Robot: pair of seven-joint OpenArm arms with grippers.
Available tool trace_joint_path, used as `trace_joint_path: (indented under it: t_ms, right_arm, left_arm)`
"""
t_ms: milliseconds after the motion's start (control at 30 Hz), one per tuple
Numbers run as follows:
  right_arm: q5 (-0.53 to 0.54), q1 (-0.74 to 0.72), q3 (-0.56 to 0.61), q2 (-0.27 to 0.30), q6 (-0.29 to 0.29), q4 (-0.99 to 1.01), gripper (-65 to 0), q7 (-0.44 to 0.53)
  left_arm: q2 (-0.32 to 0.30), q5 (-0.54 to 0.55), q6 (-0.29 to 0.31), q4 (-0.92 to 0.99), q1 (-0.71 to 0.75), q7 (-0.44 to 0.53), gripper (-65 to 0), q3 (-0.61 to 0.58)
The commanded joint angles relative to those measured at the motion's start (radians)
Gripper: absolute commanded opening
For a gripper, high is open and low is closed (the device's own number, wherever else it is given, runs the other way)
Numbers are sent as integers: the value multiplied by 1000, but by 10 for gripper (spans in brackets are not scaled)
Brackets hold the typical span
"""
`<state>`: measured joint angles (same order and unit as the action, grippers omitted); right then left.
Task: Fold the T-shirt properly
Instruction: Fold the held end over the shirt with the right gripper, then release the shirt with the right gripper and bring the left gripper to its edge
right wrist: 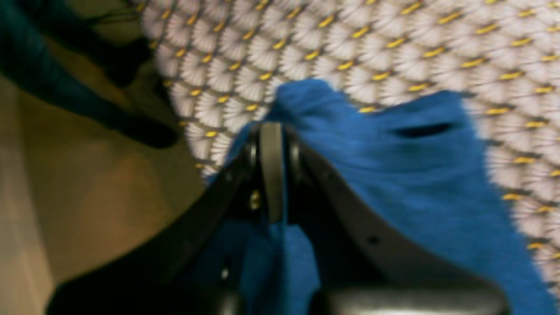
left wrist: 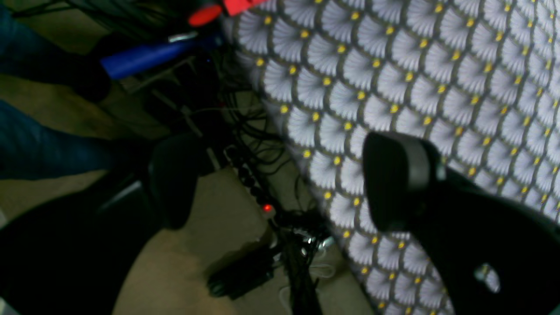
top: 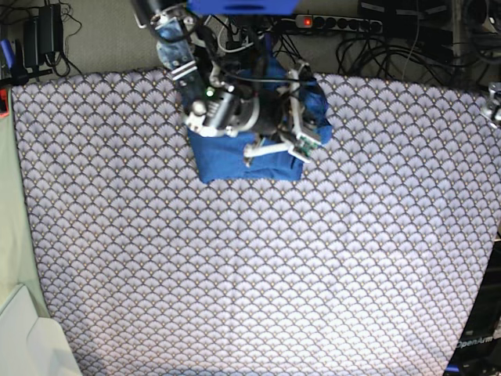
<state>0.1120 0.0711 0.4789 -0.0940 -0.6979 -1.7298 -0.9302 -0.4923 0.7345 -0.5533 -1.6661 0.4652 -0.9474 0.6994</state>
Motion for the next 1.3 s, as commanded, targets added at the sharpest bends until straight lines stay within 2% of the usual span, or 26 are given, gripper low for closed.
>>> trace_joint_path:
  t_ms: [0,100,300,400,567,733,1000,1100,1267]
  right_arm:
    - [16,-30,-1,6,0,-25,-644,21]
    - [16,-63,-1,32,0,-16,-647,9]
    - [16,-132,-19,44,0,124,-647,13]
    - [18,-162,-27,46,0,199,-647,67]
    - [18,-221,-75,60,0,311,-647,116]
    - [18,-270,-116,66,0,337,-647,115]
    - [18,-287,-122,66,0,313,-647,102]
    - [18,-241,-122,75,0,198,-644,82]
    - [16,-204,-122,89,0,1,-642,-8]
  left_arm:
    - [-21,4,-3,-30,0,3,-82,-2]
    - [-12,4,-3,-79,2,3,-82,-42]
    - [34,3,-3,-156,2,3,-82,-56]
    - [40,4,-3,-164,2,1,-82,-56]
    - [42,4,-3,-161,-6,-74,-82,-54]
    - [74,6,-3,-191,-7,-84,-82,-54]
    - [96,6,-3,-266,-23,-84,-82,-185]
    - [116,7,-3,-277,-41,-84,-80,-254]
    - [151,7,-3,-277,-108,-86,-78,-367]
